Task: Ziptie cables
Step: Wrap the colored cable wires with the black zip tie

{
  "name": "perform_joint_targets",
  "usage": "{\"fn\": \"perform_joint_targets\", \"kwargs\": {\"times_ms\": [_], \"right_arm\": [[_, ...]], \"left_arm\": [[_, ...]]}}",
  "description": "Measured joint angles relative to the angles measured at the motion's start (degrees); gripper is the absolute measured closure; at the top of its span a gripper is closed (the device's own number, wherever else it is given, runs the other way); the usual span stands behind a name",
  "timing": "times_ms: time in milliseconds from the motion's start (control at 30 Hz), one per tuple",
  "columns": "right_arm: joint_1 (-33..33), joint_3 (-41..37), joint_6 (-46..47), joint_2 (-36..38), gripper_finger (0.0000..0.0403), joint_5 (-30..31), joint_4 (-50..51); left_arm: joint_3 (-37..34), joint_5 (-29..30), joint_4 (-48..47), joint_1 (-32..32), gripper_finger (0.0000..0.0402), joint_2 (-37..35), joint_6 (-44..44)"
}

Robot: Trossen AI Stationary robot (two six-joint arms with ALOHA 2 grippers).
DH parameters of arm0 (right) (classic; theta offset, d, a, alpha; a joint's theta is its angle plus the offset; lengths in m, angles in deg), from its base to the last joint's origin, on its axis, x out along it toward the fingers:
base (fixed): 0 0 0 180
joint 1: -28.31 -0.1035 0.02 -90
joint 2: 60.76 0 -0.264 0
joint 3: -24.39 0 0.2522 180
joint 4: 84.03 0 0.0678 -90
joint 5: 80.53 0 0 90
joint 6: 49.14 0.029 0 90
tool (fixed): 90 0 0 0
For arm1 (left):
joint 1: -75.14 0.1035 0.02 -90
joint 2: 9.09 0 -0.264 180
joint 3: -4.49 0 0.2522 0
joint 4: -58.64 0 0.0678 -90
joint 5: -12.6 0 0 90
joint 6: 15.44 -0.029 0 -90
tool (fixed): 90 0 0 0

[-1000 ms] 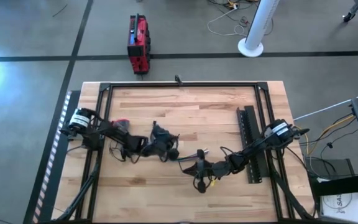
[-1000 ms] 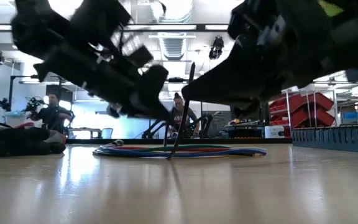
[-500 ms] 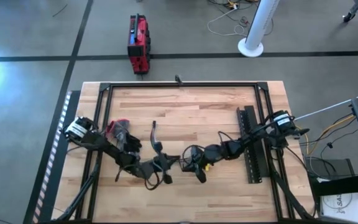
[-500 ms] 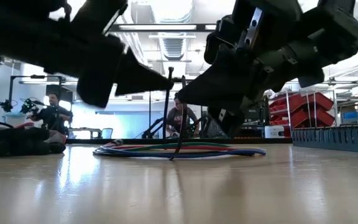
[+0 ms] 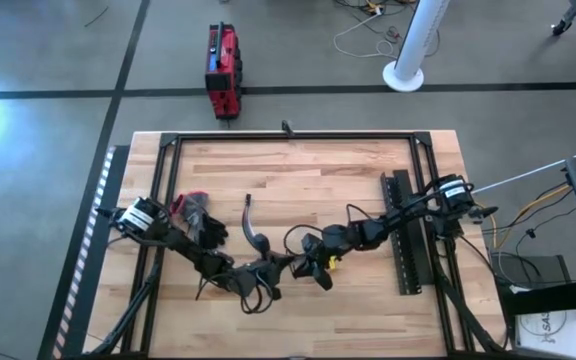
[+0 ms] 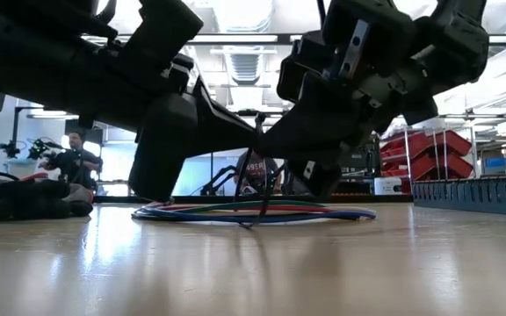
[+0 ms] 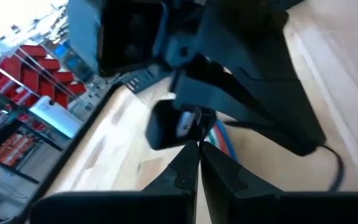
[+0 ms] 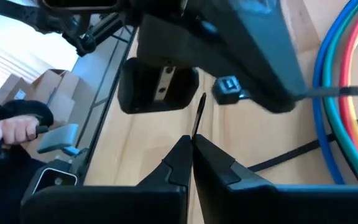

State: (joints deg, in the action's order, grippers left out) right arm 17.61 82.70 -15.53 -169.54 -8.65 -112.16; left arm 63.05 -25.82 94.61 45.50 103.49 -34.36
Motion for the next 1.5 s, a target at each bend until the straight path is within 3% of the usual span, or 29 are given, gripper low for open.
{"fn": "perform_joint_targets", "kwargs": {"times_ms": [733,1500], "right_arm": [[1.0,0.0,-0.6,0.0,0.0403,0.1,-0.4],[2.2,1.6,-0.7,0.1,0.0403,0.0,-0.4]], "left_arm": [[-0.7,0.5,-0.7,-1.7,0.0401,-0.4,-1.8],[0.4,3.5,-2.7,-2.4,0.0401,-0.5,-9.1]]}}
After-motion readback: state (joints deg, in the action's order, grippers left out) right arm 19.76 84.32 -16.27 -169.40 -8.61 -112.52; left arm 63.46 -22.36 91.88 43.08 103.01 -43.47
